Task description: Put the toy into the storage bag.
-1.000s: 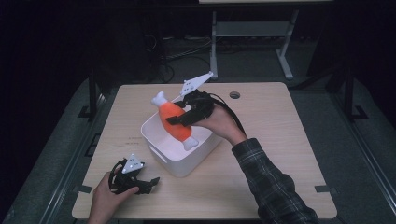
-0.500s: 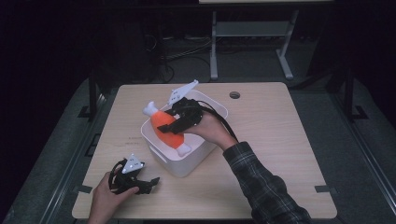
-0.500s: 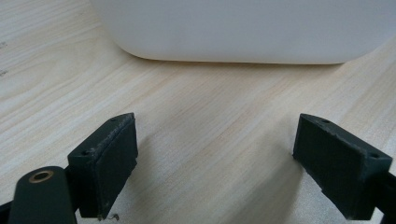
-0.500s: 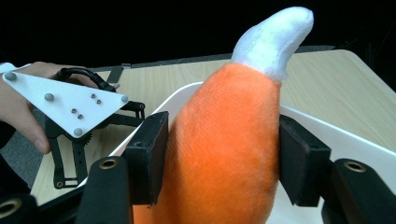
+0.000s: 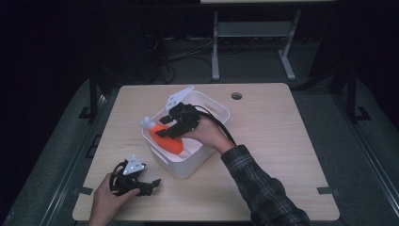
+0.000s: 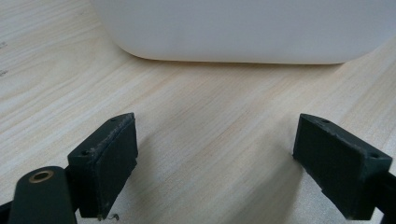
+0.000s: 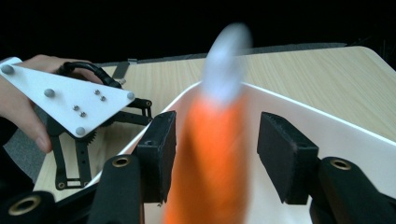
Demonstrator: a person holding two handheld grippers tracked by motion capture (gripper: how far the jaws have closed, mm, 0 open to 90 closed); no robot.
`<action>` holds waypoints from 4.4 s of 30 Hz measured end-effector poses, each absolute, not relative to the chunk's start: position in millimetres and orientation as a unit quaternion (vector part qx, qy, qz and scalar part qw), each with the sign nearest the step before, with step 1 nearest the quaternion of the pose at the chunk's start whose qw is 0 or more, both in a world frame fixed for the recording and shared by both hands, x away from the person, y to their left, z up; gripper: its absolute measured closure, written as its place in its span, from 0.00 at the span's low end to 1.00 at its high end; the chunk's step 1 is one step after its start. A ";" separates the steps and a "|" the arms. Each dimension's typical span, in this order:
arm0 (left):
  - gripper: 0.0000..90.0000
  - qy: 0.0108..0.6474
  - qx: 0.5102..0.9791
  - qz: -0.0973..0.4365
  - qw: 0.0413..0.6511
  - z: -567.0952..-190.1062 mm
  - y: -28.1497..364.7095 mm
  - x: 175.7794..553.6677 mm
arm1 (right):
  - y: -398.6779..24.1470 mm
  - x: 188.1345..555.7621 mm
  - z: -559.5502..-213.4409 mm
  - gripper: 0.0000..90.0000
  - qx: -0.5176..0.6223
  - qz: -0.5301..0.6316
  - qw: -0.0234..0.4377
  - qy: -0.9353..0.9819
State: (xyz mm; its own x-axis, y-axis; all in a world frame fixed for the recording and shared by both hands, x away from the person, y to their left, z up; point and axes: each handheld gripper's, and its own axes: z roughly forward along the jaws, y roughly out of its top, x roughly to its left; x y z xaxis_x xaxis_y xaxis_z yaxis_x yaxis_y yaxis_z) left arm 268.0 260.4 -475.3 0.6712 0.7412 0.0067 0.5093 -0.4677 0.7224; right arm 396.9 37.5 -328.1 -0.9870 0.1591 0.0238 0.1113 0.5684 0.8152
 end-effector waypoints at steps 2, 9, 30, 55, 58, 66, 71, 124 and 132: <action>0.14 0.372 0.841 0.162 0.358 -475.3 260.4 268.0 | 37.8 396.2 -327.4 0.52 0.077 0.459 0.024 0.885; 0.14 0.372 0.841 0.162 0.357 -475.1 260.5 268.0 | 32.1 395.3 -325.2 0.51 0.081 0.462 0.025 0.883; 0.14 0.372 0.841 0.161 0.359 -475.3 260.5 268.0 | -30.4 390.0 -312.8 0.47 0.122 0.475 0.043 0.871; 0.14 0.373 0.841 0.161 0.358 -475.1 260.1 268.4 | -109.8 366.7 -329.7 0.26 0.210 0.478 0.078 0.850; 0.14 0.373 0.841 0.161 0.357 -475.1 260.2 268.4 | -118.3 363.1 -334.2 0.26 0.217 0.477 0.080 0.848; 0.14 0.373 0.841 0.161 0.358 -475.1 260.2 268.4 | -142.1 354.7 -350.9 0.25 0.242 0.483 0.086 0.837; 0.14 0.373 0.841 0.161 0.358 -475.1 260.2 268.4 | -155.6 347.7 -364.1 0.25 0.258 0.485 0.085 0.831; 0.14 0.370 0.842 0.163 0.357 -475.1 261.7 264.9 | -253.0 261.6 -477.6 0.15 0.426 0.363 0.131 0.818; 0.14 0.370 0.842 0.163 0.357 -475.1 261.7 264.7 | -250.2 256.1 -481.7 0.12 0.420 0.355 0.163 0.819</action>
